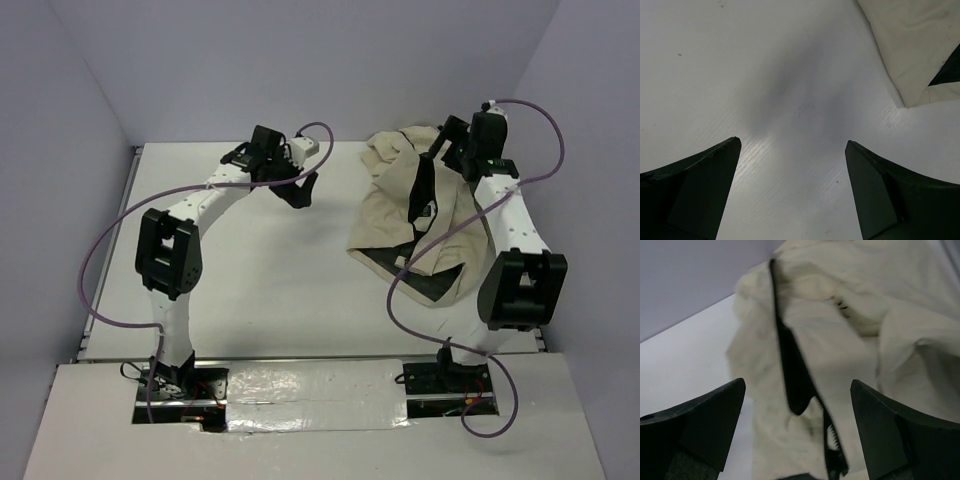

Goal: Zip up the jacket

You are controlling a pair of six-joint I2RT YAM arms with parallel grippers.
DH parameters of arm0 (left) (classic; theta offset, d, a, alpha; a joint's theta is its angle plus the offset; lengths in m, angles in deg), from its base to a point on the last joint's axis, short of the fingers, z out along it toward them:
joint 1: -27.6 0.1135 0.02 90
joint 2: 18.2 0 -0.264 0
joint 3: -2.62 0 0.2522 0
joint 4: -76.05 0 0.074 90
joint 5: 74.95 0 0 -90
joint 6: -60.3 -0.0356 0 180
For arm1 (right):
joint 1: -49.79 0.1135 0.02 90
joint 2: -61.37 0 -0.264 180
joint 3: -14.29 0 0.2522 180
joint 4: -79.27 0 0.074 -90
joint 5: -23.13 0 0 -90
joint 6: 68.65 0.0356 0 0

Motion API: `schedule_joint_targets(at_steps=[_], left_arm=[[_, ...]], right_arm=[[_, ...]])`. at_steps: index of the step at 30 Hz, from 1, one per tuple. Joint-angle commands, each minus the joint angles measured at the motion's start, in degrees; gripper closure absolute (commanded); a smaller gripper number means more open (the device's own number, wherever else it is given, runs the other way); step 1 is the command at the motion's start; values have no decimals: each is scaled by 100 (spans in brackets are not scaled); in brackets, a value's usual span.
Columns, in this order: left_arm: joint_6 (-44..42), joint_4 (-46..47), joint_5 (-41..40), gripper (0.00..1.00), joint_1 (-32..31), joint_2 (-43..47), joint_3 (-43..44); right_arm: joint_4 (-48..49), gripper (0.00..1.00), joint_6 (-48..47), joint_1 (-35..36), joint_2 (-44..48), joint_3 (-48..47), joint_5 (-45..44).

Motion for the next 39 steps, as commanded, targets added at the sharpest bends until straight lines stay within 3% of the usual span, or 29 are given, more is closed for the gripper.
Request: schedule_joint_targets(at_steps=[1, 6, 10, 17, 23, 29, 32, 35, 38, 39], left_arm=[[436, 142, -116, 1, -17, -169, 399], [429, 160, -335, 1, -8, -178, 206], [376, 11, -292, 1, 44, -108, 127], [630, -25, 138, 1, 571, 120, -22], [587, 195, 24, 1, 1159, 787, -646], [359, 37, -2, 1, 1714, 1209, -998], [139, -42, 16, 1, 1890, 1359, -1060], [-19, -261, -55, 1, 1908, 1360, -946], [-2, -394, 60, 1, 1882, 1334, -849], [-2, -437, 155, 1, 1847, 1333, -771]], right_arm=[[-449, 7, -362, -98, -614, -852, -626], [-863, 13, -689, -63, -1872, -1576, 543], [-671, 16, -653, 42, -2338, -1305, 1053], [-460, 18, -882, 1070, -3287, -1496, 1835], [76, 18, -267, 2212, -3718, -1970, 2556], [700, 18, 497, 2977, -3789, -2462, 3013], [622, 17, 437, 3154, -3763, -2840, 3031], [149, 13, 297, 3005, -3553, -3009, 2830], [-71, 0, -158, 2785, -2904, -2728, 2436], [-168, 0, -370, 2776, -2475, -2649, 2225]])
